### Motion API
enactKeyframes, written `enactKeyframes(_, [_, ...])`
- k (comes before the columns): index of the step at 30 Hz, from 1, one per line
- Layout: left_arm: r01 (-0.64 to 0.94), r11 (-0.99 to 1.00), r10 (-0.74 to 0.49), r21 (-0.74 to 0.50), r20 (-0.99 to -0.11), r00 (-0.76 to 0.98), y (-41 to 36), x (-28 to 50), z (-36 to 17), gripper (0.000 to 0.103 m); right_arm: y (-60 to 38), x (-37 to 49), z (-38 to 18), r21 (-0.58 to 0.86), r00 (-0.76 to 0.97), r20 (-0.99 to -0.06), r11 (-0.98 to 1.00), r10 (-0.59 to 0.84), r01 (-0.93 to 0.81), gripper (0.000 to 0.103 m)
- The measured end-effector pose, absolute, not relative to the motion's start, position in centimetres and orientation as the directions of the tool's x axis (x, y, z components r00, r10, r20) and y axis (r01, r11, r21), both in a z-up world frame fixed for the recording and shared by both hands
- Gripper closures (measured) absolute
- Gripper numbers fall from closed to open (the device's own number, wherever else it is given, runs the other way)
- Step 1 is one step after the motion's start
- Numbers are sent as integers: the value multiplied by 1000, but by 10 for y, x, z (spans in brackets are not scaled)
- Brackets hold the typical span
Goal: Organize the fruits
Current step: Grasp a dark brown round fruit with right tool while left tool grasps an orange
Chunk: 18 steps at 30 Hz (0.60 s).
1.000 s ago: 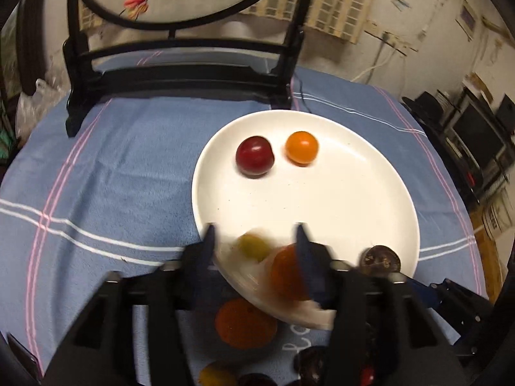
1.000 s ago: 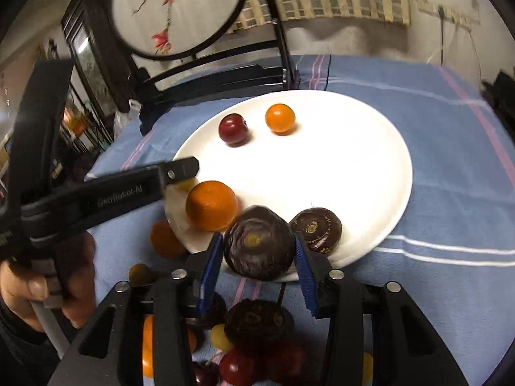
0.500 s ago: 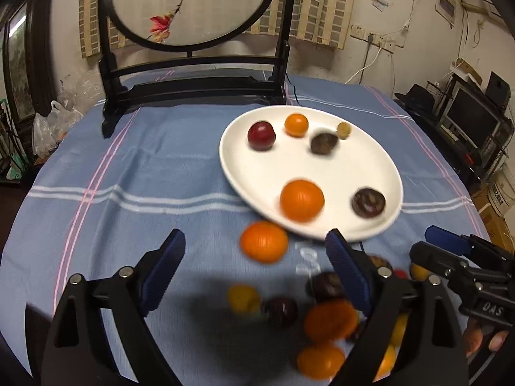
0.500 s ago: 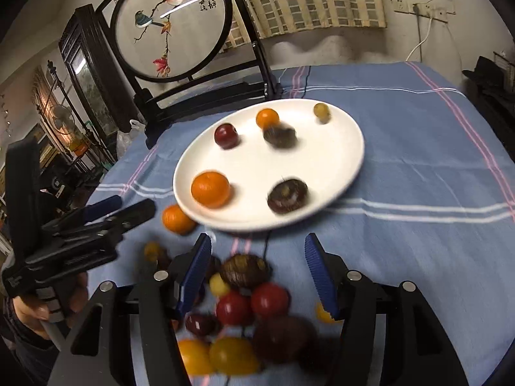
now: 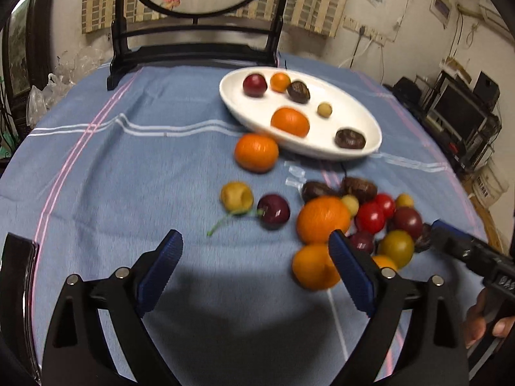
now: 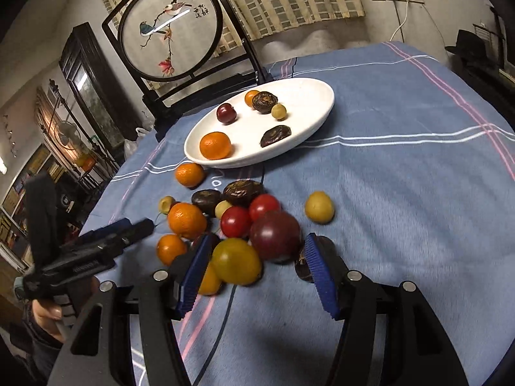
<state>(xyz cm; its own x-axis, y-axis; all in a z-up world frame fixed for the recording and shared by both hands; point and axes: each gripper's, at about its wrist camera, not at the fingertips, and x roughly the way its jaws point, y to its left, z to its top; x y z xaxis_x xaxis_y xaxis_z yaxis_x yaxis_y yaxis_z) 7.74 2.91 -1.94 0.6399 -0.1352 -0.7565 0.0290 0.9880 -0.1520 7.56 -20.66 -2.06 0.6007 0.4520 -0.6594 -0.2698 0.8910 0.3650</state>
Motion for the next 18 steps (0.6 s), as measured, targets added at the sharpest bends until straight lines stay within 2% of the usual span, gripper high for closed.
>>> enactKeyframes(8, [63,988,-151,-144,-753,640,23,70,-26,13,-206,47,-8,189,710,-622,943,331,-275,40])
enactKeyframes(10, [77,984,-171,-158,-756,632,23,70,-27,13,-208,48,-8,122,725,-630,958,278,-261,30])
enactKeyframes(15, [77,981,-185,-176,-758,625,24,71,-28,12,-199,58,-23,1,659,-724,957,202,-291,28])
enactKeyframes(18, [79,980,-191,-182,-760,621,24,71,-28,12,-200,70,-38,0,604,-778,962,171,-271,28])
